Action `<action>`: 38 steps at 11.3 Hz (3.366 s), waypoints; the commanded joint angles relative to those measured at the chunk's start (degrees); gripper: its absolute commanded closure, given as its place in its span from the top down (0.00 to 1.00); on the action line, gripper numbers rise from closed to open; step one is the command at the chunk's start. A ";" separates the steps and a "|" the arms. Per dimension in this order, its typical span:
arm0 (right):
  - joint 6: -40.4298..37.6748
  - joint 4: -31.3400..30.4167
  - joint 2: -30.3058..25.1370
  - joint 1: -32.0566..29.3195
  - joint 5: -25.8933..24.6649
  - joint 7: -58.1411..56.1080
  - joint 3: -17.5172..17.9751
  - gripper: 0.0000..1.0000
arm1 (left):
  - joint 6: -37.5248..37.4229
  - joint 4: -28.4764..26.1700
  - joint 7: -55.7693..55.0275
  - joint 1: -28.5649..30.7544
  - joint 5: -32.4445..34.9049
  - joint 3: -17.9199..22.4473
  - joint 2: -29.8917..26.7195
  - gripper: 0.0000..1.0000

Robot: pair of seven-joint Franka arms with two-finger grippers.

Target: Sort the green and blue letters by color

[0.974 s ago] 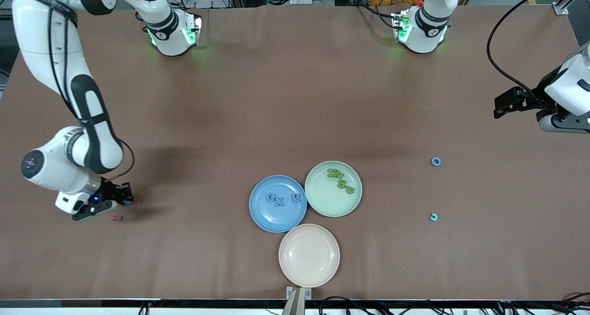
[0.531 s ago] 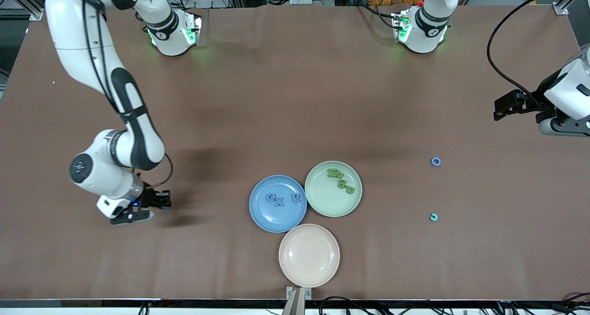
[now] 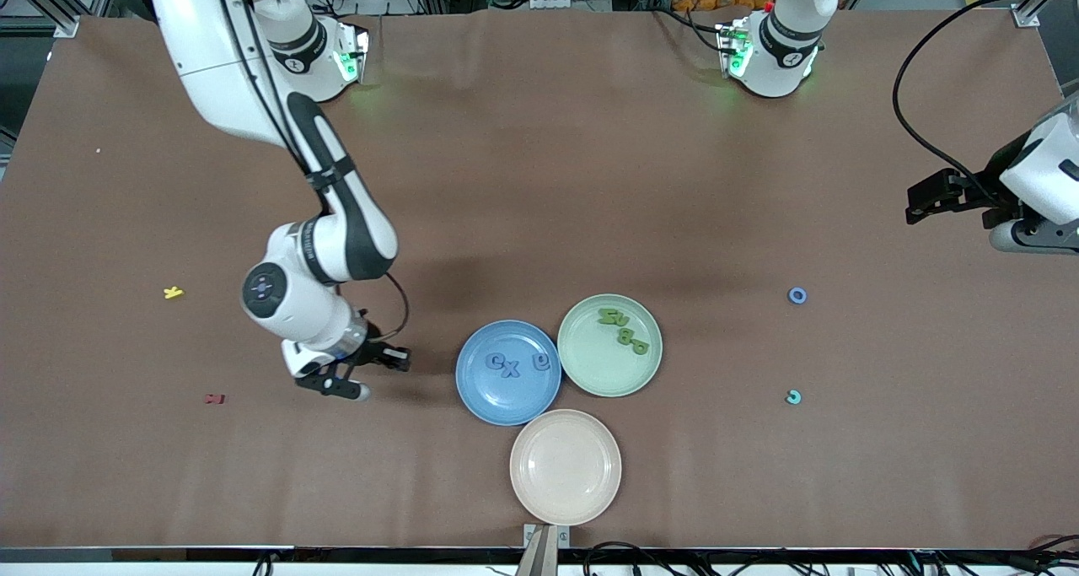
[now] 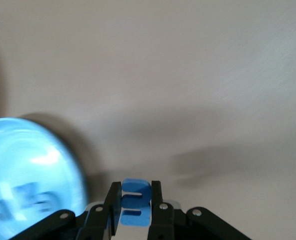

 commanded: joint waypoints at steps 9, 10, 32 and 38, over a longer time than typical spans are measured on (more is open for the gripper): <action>3.98 4.20 -1.03 -4.22 5.43 27.09 10.22 1.00 | 0.87 1.23 1.43 0.53 -1.53 0.33 0.91 1.00; 3.98 1.31 -3.22 -7.91 5.42 21.92 12.42 1.00 | 0.96 1.23 1.43 0.53 -1.53 0.33 0.91 1.00; -36.21 -8.88 -35.23 -21.92 -19.89 -21.81 3.13 1.00 | 1.75 0.88 1.43 0.53 -2.41 0.41 1.17 1.00; -50.77 5.22 -35.40 -21.30 -24.20 -21.73 3.12 1.00 | 1.75 0.88 1.43 0.53 -2.75 0.41 1.17 1.00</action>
